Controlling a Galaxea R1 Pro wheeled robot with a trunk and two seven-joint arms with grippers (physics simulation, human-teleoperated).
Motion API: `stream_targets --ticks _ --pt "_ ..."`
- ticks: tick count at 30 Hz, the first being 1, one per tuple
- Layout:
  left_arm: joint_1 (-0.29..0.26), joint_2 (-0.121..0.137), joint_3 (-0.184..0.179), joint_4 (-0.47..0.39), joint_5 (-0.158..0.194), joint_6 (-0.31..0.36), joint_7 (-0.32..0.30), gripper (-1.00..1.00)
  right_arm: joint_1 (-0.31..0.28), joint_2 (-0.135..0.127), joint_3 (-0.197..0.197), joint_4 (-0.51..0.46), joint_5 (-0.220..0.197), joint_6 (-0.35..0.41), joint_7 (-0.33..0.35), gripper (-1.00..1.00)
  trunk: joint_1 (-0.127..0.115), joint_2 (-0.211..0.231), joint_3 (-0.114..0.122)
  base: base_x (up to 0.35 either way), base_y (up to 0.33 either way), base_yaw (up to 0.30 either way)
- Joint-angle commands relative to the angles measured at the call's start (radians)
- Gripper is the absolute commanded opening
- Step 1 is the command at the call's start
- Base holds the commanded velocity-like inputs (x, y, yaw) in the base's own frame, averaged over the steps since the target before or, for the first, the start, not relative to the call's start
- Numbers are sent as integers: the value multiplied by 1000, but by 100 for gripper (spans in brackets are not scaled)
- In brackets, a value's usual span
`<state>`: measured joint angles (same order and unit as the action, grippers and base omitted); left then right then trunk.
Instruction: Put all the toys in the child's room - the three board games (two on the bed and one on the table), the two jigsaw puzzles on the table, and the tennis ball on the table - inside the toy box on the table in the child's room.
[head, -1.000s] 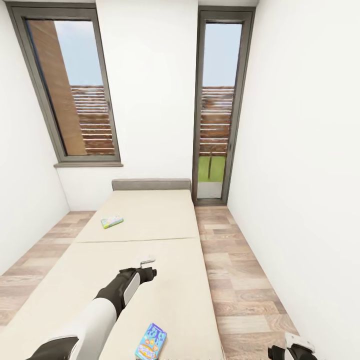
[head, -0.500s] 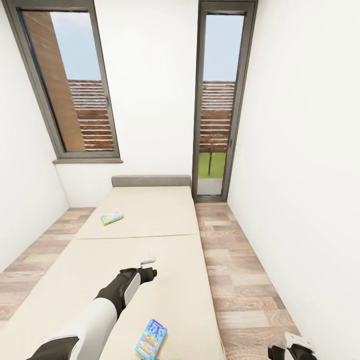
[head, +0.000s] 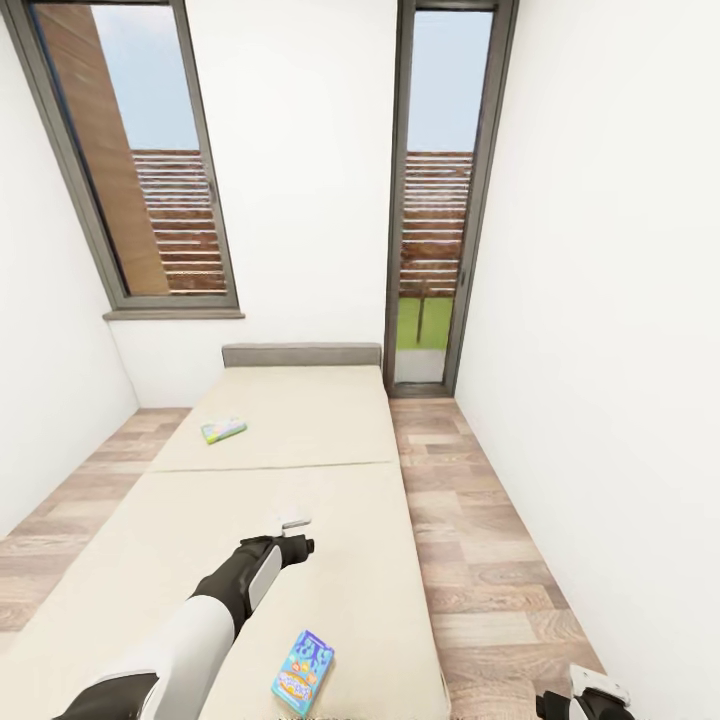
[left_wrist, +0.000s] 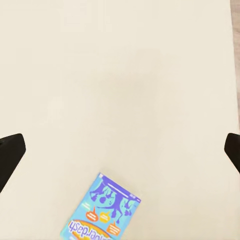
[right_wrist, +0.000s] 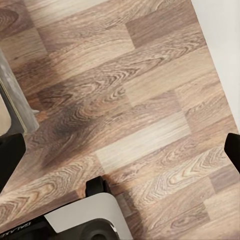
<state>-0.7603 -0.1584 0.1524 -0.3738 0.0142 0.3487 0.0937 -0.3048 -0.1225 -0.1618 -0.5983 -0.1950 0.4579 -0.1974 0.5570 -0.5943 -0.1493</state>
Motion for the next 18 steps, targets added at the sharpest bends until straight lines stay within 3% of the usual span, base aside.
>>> stream_targets --ticks 1,18 --pt "0 -1 4 -2 2 6 3 100 0 0 1 -2 -11 4 -7 100 0 -2 -3 0 0 0" --pt "0 1 6 -2 5 -39 3 100 0 0 2 -2 -10 2 -7 100 0 -2 -31 0 0 0"
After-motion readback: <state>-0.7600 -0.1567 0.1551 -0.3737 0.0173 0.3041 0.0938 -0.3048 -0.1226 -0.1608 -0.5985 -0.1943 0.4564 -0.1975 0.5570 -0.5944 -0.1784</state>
